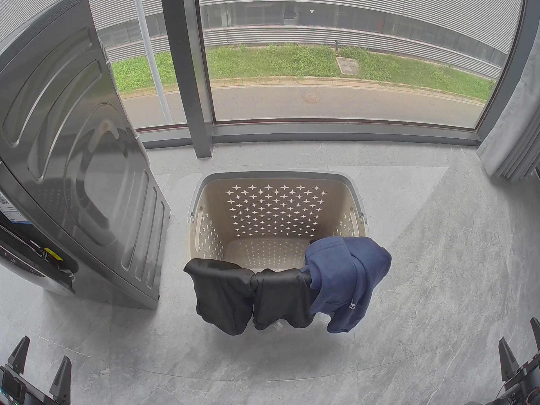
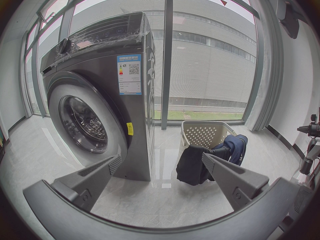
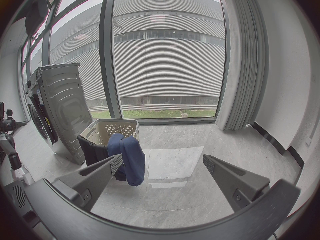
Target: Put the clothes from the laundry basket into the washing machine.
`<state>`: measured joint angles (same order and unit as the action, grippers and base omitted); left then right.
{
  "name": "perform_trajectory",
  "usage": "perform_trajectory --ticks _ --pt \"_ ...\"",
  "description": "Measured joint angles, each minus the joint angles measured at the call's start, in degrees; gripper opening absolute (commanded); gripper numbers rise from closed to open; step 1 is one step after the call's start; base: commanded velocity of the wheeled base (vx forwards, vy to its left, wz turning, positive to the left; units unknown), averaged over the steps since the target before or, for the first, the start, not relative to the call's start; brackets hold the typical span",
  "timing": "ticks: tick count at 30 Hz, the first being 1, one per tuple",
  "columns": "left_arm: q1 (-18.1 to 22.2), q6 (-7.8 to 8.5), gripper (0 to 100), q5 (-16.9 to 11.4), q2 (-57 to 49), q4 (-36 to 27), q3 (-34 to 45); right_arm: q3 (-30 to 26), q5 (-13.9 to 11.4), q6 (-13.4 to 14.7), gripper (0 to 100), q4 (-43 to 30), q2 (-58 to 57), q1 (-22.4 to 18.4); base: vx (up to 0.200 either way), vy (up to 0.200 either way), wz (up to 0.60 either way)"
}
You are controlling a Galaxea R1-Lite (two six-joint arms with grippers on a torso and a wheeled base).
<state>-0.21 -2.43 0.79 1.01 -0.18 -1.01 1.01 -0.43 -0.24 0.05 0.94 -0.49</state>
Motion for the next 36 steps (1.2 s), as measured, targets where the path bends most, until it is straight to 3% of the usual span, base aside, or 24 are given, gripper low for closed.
perform_trajectory --ticks 7,28,36 --pt "0.0 0.0 100 0.0 0.0 0.0 0.0 0.0 -0.01 0.0 100 0.02 0.0 0.0 0.2 0.0 0.0" --pt "0.05 -0.02 100 0.02 0.0 0.0 0.0 0.0 0.02 0.0 100 0.02 0.0 -0.02 0.0 -0.029 0.0" --pt "0.02 0.0 100 -0.01 0.0 -0.02 0.0 0.0 0.0 0.0 100 0.02 0.0 -0.06 0.15 0.0 0.0"
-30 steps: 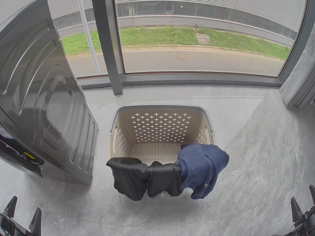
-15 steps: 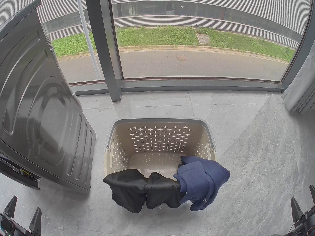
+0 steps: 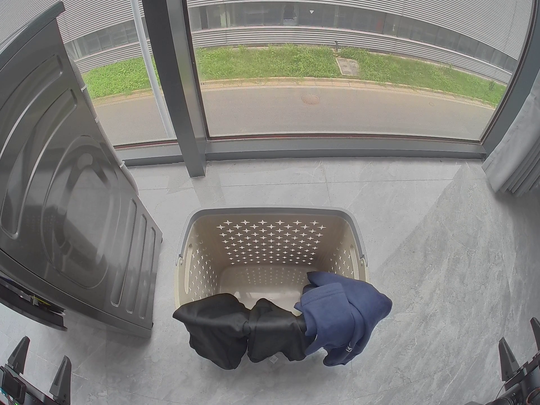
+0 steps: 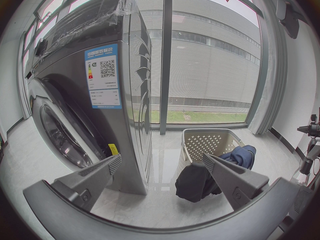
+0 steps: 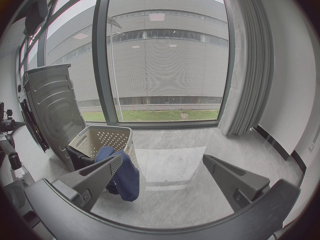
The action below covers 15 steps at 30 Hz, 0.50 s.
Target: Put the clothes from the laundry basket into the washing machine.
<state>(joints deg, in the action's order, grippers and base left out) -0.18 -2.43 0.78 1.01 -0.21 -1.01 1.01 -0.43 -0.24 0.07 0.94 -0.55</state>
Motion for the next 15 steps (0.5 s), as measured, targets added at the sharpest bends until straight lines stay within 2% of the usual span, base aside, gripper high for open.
perform_trajectory --ticks 7,10,15 --pt "0.0 0.0 100 0.01 0.0 0.05 0.0 0.0 0.0 -0.02 100 0.0 0.0 0.04 0.0 0.0 0.0" --pt "-0.02 -0.02 100 0.0 0.0 0.02 0.0 0.0 0.0 0.0 100 0.0 0.0 0.04 0.0 -0.2 0.0" --pt "0.02 0.0 100 0.01 0.0 0.05 0.0 0.0 0.0 0.0 100 0.0 0.0 0.0 0.0 0.0 0.0"
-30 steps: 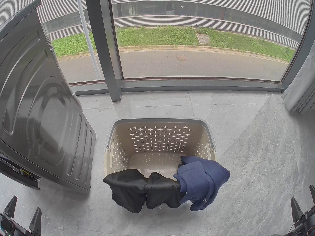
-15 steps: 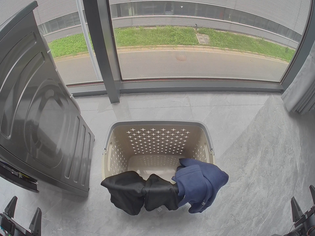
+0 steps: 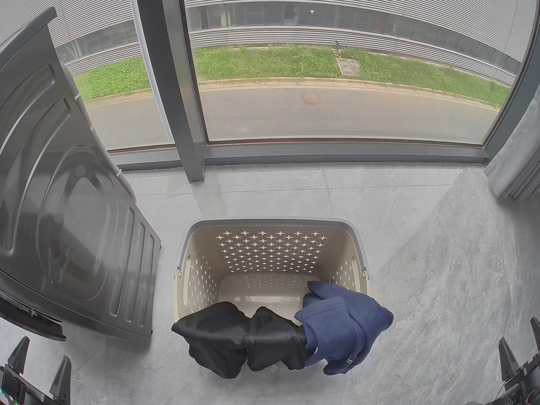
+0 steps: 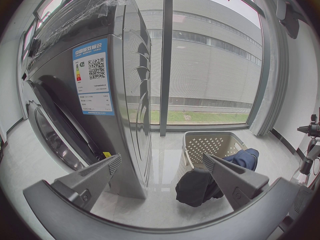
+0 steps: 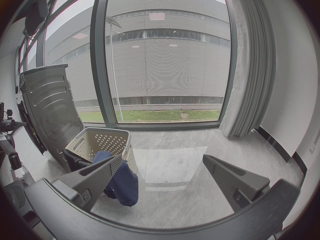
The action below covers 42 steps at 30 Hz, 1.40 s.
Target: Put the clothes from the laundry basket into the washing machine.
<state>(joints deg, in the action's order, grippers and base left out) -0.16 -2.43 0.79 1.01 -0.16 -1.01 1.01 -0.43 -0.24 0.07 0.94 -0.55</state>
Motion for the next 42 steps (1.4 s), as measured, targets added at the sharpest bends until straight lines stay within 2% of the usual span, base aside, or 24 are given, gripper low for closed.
perform_trajectory --ticks 4,13,22,28,37,42 --pt "-0.02 0.0 100 0.0 0.0 0.0 0.0 0.0 -0.01 0.02 100 0.0 0.0 0.0 0.0 0.0 0.0" --pt "0.0 -0.02 100 -0.01 0.0 -0.02 0.0 0.0 -0.06 0.0 100 -0.02 0.0 0.06 0.2 0.0 0.0" --pt "-0.05 0.0 100 -0.04 0.0 0.0 0.0 0.0 -0.09 0.0 100 0.0 0.0 0.0 0.0 0.0 0.0" --pt "0.0 -0.02 100 -0.04 0.02 -0.02 0.0 0.0 -0.04 -0.02 100 0.0 0.0 0.02 0.0 -0.2 0.0" --pt "0.0 -0.02 100 -0.04 0.0 -0.02 0.0 0.0 -0.06 -0.07 100 0.0 0.0 0.11 0.0 0.0 0.0" --pt "0.0 -0.02 100 -0.06 0.0 -0.02 0.0 0.0 -0.06 -0.09 100 -0.02 0.0 0.11 0.2 0.0 0.0"
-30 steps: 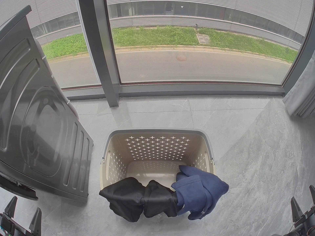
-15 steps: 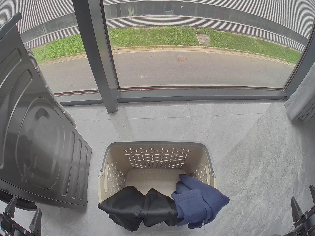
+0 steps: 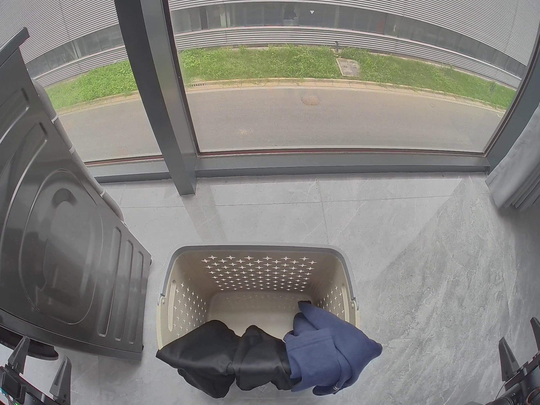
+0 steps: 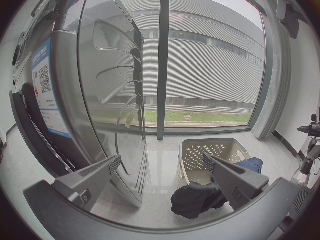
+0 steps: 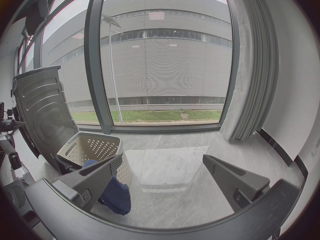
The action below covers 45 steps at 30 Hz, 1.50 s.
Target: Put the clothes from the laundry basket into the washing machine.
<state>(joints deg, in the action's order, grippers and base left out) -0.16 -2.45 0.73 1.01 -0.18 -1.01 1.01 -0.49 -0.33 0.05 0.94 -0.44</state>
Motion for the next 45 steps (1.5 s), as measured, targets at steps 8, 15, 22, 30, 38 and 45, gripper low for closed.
perform_trajectory --ticks 8,15,22,30,38,45 --pt "-0.05 0.02 100 0.05 0.0 0.0 0.0 0.0 -0.02 0.01 100 0.02 0.0 -0.02 0.025 0.0 0.0" --pt "-0.05 0.02 100 0.05 0.0 0.0 0.0 0.0 -0.05 0.0 100 0.0 0.0 0.0 0.143 0.0 0.0" --pt "0.0 0.0 100 0.02 0.0 0.02 0.0 0.0 -0.02 0.01 100 0.0 0.0 0.0 0.029 0.0 0.0" --pt "-0.05 0.02 100 0.05 0.02 0.0 0.0 0.0 -0.02 0.0 100 0.02 0.0 0.0 0.125 0.0 0.0" --pt "0.0 0.0 100 0.05 0.0 0.02 0.0 0.0 -0.02 0.01 100 0.05 0.0 0.0 0.025 0.0 0.0" --pt "-0.02 0.02 100 0.02 0.02 0.0 0.0 0.0 -0.02 0.01 100 0.02 0.0 0.0 0.143 0.0 0.0"
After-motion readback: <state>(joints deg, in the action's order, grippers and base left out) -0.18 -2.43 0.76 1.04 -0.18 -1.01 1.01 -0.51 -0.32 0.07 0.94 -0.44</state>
